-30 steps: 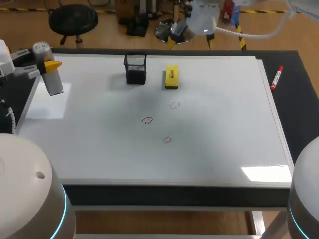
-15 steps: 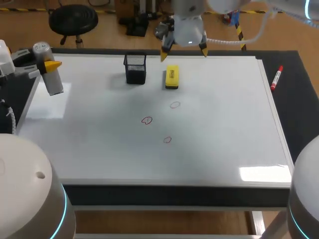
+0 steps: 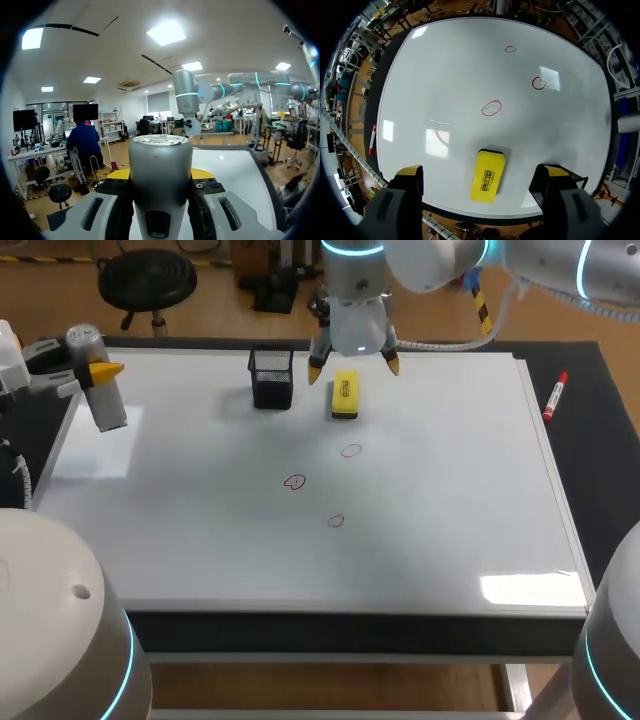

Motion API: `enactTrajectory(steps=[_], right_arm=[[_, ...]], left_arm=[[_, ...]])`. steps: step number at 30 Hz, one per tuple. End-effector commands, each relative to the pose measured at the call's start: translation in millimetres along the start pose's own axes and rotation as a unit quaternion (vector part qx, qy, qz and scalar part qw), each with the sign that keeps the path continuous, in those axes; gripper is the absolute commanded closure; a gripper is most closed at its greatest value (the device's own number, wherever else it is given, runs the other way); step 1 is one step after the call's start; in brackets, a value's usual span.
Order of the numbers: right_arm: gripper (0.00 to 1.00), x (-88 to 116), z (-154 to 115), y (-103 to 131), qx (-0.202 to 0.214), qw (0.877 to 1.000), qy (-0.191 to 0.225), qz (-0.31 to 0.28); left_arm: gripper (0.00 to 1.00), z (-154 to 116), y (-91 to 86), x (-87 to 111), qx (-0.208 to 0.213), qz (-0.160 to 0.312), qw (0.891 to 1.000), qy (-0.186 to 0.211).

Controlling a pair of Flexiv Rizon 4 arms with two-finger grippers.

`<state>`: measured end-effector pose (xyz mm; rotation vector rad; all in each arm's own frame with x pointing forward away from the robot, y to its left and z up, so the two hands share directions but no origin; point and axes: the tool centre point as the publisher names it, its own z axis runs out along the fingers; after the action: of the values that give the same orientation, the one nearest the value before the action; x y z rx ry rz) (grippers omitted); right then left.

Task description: Pick up the inspection probe, press it on each red-marked spot on the whiteboard one by one, put down the probe, pick up the eraser, and wipe off all the red marks.

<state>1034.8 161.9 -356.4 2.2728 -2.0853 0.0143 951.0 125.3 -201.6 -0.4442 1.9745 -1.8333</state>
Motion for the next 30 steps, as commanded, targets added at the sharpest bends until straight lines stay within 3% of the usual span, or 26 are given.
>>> enactTrajectory(steps=[1,11,23,30], right_arm=[[0.00,-3.5,11.5,-4.5,-0.002,1.000,-0.003,0.004],[0.00,-10.9,32.3,-12.4,-0.001,1.000,-0.016,0.024],[0.00,-25.0,39.9,-26.2,0.002,0.999,-0.005,0.039],[0.00,-21.7,42.5,-38.3,0.003,0.999,-0.005,0.054]], left_arm=[[1.00,-0.3,-0.3,-0.6,0.001,0.001,1.000,0.001],[1.00,-0.3,-0.3,-0.6,0.001,0.001,1.000,0.001],[1.00,-0.3,-0.3,-0.6,0.001,0.001,1.000,0.001],[1.00,-0.3,-0.3,-0.6,0.001,0.001,1.000,0.001]])
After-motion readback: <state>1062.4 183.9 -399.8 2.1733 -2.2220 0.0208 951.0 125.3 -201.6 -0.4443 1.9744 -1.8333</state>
